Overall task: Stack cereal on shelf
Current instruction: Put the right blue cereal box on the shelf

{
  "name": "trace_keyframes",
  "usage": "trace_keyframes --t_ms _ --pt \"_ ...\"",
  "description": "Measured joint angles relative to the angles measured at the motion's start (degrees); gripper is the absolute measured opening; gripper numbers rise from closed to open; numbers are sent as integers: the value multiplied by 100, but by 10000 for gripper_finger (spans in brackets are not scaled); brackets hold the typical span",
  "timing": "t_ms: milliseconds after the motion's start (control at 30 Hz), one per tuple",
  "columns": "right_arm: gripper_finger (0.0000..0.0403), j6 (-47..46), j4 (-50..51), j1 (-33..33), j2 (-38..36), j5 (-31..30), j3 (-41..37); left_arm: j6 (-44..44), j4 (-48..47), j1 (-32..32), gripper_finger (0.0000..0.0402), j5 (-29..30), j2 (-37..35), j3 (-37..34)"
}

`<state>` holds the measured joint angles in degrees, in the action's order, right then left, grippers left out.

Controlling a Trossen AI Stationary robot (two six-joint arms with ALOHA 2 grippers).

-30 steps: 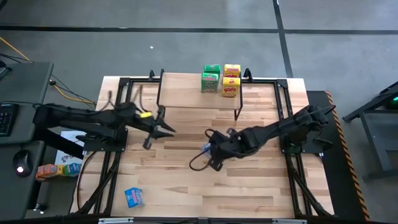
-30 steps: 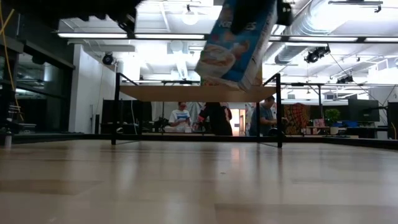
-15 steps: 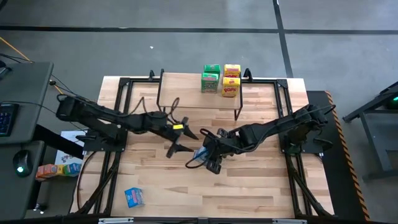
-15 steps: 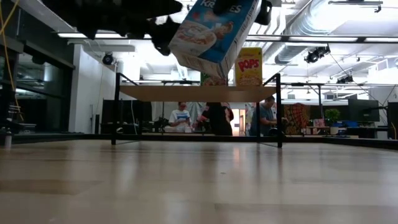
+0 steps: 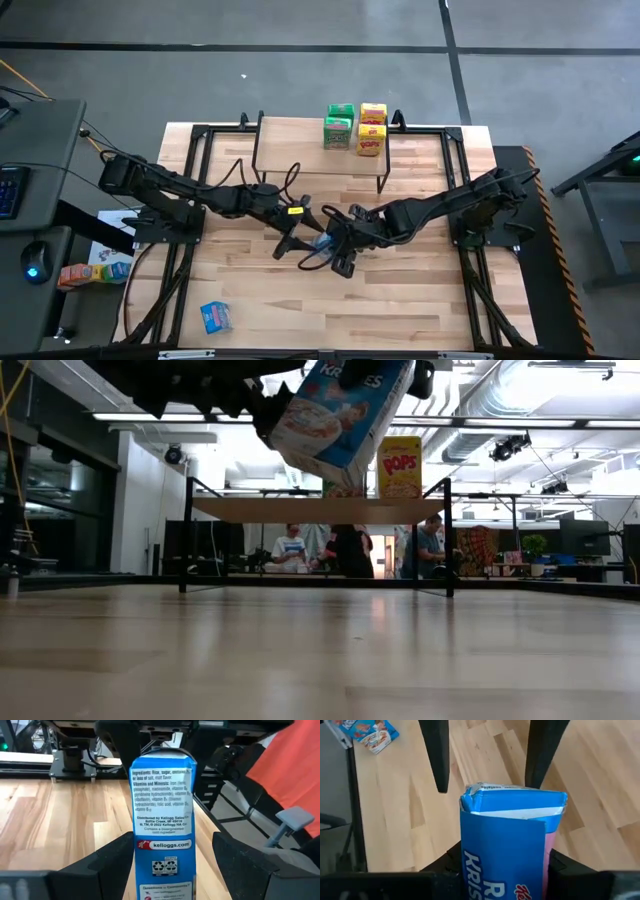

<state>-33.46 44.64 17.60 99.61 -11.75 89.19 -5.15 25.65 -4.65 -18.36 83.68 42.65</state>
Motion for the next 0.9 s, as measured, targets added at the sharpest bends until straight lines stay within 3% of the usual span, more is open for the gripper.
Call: trace_keyframes --t_ms 500,733,900 --pt "124 289 -670 -2 2 -151 -2 -173 56 18 248 108 0 0" --pt "130 265 -636 -17 2 -23 -11 148 -61 9 152 266 0 0" --pt "167 287 -360 -91 13 287 193 390 -354 71 88 308 -140 27"
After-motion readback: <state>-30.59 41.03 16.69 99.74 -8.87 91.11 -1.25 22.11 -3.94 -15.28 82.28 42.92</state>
